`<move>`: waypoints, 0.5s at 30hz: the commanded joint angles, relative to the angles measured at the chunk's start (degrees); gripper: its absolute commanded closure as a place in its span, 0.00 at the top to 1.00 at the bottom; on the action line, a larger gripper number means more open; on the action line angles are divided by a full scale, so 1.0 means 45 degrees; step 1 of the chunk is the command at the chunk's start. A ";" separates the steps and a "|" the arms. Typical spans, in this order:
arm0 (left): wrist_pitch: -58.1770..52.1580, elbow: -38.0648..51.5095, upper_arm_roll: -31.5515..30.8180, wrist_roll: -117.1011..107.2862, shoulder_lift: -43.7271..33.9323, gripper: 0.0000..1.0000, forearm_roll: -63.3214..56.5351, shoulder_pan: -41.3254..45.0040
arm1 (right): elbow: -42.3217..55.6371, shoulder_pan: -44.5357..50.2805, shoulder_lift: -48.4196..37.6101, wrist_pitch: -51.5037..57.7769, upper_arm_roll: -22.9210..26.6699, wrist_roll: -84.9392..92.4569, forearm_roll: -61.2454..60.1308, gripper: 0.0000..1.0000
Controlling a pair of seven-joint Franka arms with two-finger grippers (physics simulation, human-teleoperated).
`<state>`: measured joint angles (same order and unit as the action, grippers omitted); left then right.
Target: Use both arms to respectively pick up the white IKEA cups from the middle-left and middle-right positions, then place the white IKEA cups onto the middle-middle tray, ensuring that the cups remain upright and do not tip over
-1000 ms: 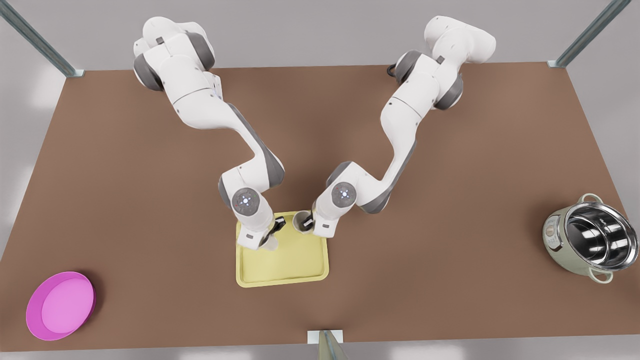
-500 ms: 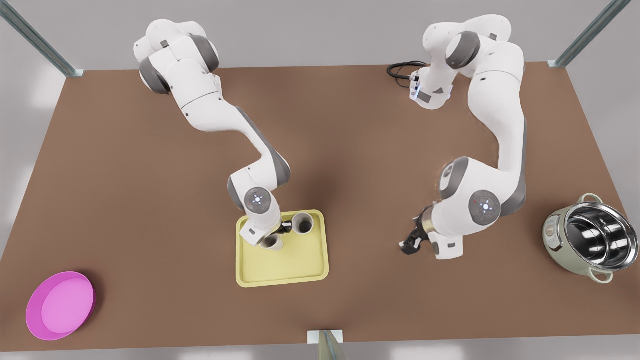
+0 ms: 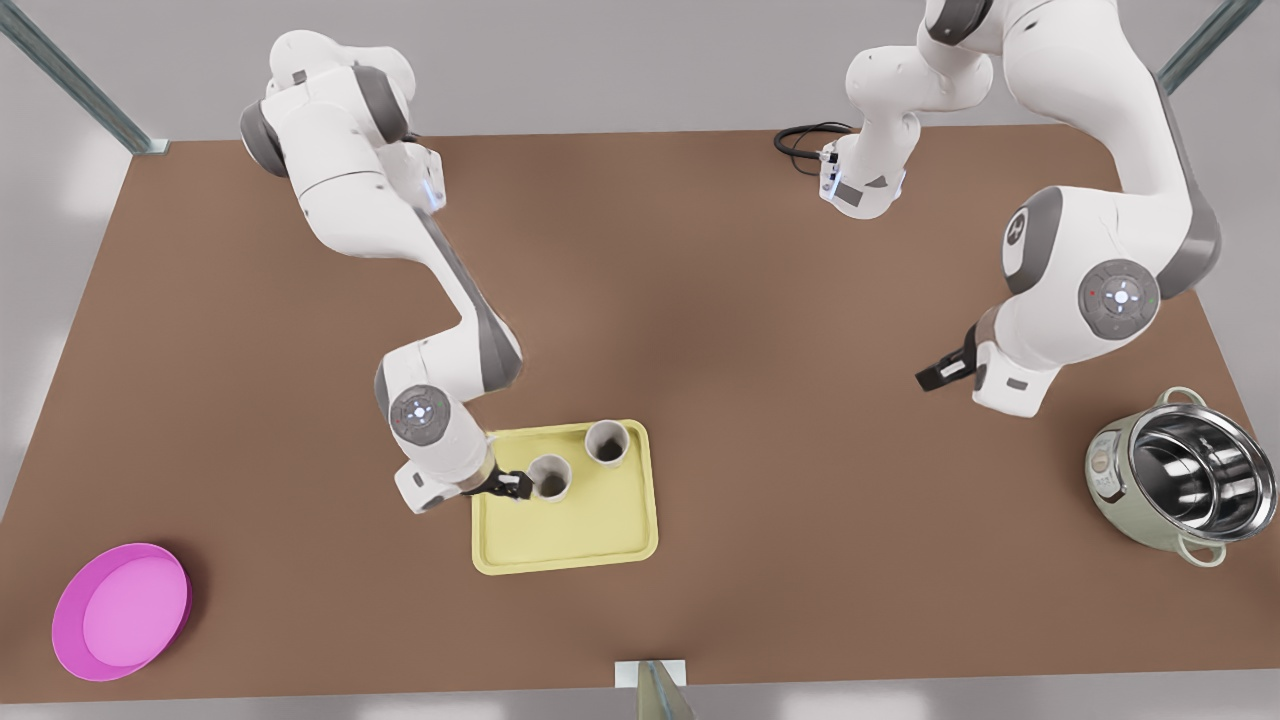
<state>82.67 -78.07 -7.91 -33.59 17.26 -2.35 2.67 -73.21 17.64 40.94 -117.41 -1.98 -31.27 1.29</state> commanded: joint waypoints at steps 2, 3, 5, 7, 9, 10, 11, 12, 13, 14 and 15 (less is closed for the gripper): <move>-0.0383 0.0005 -0.0020 0.6957 0.0012 1.00 0.0172 -0.0047 | -0.0117 -0.1849 -0.0114 0.2340 0.0030 0.6773 0.0202 1.00; -0.0364 -0.0015 -0.0020 0.6938 0.0071 1.00 0.0172 -0.0066 | -0.0292 -0.2201 -0.0308 0.2536 0.0069 0.6872 0.1078 1.00; -0.0363 0.0005 -0.0020 0.6957 0.0052 1.00 0.0191 -0.0086 | -0.0234 -0.2729 -0.1539 0.3454 0.0362 0.7829 0.1570 1.00; -0.0363 0.0005 -0.0020 0.6977 0.0052 1.00 0.0172 -0.0124 | -0.0117 -0.2729 -0.2748 0.5305 0.0616 0.8434 0.1434 1.00; -0.0344 0.0005 0.0000 0.6996 0.0071 1.00 0.0172 -0.0222 | -0.0158 -0.2904 -0.4507 0.7085 0.0617 0.8512 0.1414 1.00; -0.0363 0.0005 0.0000 0.6996 0.0071 1.00 0.0191 -0.0223 | -0.0311 -0.3645 -0.5305 0.7185 0.0636 0.8551 0.0342 1.00; -0.0383 0.0005 0.0000 0.6996 0.0071 1.00 0.0172 -0.0223 | -0.0429 -0.3627 -0.6146 0.7769 0.0773 0.8532 0.0417 1.00; -0.0363 0.0005 0.0000 0.6996 0.0071 1.00 0.0191 -0.0300 | -0.1033 -0.3627 -0.6967 0.8064 0.0792 0.8551 0.0398 1.00; -0.0363 0.0005 0.0000 0.6996 0.0071 1.00 0.0191 -0.0320 | -0.1327 -0.3666 -0.7086 0.8103 0.0929 0.8551 0.0320 1.00; -0.0383 0.0005 0.0000 0.6996 0.0071 1.00 0.0191 -0.0379 | -0.1601 -0.3647 -0.7223 0.8200 0.0929 0.8513 0.0300 1.00; -0.0383 0.0005 0.0000 0.6996 0.0071 1.00 0.0191 -0.0359 | -0.1601 -0.3627 -0.7262 0.8240 0.0948 0.8493 0.0300 1.00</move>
<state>81.17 -78.07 -7.89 -15.83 17.69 -1.46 1.04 -79.90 1.02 8.94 -87.98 2.18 -10.46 3.46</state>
